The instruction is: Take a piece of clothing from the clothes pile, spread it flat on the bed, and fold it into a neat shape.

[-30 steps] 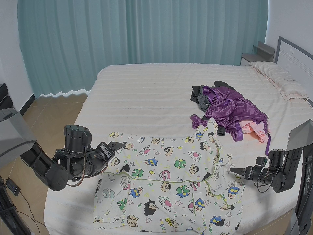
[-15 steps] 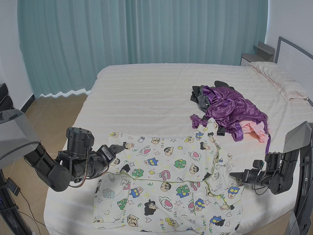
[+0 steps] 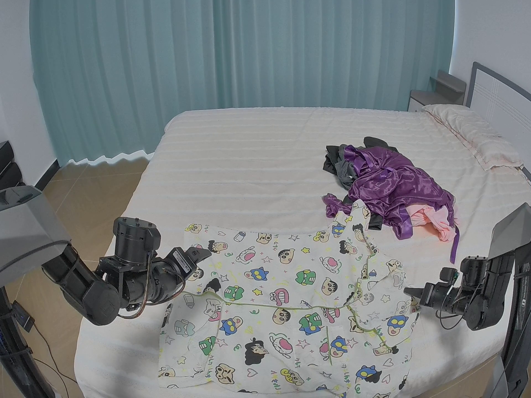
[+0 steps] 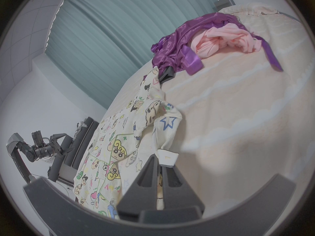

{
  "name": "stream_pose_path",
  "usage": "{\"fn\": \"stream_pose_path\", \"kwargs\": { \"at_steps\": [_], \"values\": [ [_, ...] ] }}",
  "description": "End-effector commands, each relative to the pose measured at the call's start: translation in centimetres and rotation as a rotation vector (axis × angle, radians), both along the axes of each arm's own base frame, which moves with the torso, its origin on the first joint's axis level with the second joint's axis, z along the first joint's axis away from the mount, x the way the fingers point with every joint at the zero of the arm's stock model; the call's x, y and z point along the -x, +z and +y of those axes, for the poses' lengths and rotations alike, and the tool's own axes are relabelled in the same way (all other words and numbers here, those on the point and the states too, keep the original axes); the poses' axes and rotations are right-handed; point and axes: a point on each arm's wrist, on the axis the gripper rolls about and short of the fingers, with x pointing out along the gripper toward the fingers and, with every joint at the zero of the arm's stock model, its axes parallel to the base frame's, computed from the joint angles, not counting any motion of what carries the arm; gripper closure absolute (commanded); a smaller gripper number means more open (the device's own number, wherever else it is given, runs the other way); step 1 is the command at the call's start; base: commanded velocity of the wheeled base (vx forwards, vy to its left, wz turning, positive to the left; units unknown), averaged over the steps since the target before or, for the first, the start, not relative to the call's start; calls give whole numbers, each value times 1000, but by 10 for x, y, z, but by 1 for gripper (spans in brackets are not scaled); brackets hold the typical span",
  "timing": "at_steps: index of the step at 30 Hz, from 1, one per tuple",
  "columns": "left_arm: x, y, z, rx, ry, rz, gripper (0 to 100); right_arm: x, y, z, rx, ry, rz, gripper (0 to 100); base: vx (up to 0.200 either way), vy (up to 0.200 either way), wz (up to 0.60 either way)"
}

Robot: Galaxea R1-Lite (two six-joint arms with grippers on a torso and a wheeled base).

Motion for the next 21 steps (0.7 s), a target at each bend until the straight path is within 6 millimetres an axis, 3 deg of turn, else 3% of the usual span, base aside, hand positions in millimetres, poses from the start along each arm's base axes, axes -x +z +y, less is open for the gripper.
{"fn": "stream_pose_path", "kwargs": {
  "at_steps": [1,13,14,19,21],
  "values": [
    [2,-7,-4,-11,-14,24,0,2,9,-14,9,-47,-27,100,0,0,0],
    [8,-18,-8,-45,-34,66,0,-1,0,-29,20,-85,-7,100,0,0,0],
    [8,-18,-8,-45,-34,66,0,-1,0,-29,20,-85,-7,0,0,0,0],
    [24,-27,-8,-92,-73,129,0,-4,5,-36,24,-105,-23,0,0,0,0],
    [36,-33,-10,-107,-96,168,0,-6,18,-28,31,-78,-56,0,0,0,0]
  ]
}}
